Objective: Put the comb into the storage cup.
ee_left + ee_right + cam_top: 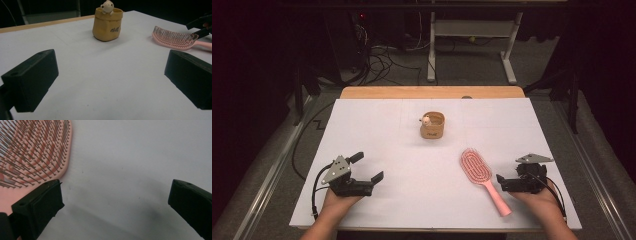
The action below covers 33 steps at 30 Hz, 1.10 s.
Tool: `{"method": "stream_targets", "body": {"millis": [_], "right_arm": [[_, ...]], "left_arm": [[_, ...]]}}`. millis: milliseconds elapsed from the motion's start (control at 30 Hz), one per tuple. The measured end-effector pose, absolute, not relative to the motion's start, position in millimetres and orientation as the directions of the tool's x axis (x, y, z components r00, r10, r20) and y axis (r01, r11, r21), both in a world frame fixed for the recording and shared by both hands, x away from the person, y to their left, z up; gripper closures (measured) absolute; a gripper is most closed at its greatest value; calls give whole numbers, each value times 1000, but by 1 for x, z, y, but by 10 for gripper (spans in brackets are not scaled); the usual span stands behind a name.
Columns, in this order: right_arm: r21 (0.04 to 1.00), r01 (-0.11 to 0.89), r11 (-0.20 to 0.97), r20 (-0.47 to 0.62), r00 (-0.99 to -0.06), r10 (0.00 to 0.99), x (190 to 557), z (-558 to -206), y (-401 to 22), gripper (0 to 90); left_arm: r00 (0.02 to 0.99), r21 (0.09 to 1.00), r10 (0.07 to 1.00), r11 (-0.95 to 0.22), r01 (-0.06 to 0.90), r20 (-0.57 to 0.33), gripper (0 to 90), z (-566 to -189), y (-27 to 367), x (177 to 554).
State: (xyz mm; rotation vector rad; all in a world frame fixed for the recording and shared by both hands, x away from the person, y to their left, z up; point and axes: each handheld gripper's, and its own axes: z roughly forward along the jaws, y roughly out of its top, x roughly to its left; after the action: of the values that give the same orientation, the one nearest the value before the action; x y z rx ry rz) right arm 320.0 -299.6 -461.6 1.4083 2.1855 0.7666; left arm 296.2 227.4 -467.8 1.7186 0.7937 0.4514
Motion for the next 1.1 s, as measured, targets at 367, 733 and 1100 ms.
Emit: {"method": "stream_targets", "body": {"millis": [367, 733, 1100], "right_arm": [[576, 725, 378, -32, -442, 897, 323, -461, -296, 2], [516, 760, 396, 5, -465, 885, 316, -450, -299, 2], [528, 737, 422, 10, -502, 865, 310, -425, -279, 2]], "left_arm": [[706, 949, 701, -142, 280, -103, 0, -469, 227, 295], [709, 948, 698, -148, 280, -101, 0, -471, 224, 294], [709, 948, 696, -143, 285, -108, 0, -471, 226, 294]]}}
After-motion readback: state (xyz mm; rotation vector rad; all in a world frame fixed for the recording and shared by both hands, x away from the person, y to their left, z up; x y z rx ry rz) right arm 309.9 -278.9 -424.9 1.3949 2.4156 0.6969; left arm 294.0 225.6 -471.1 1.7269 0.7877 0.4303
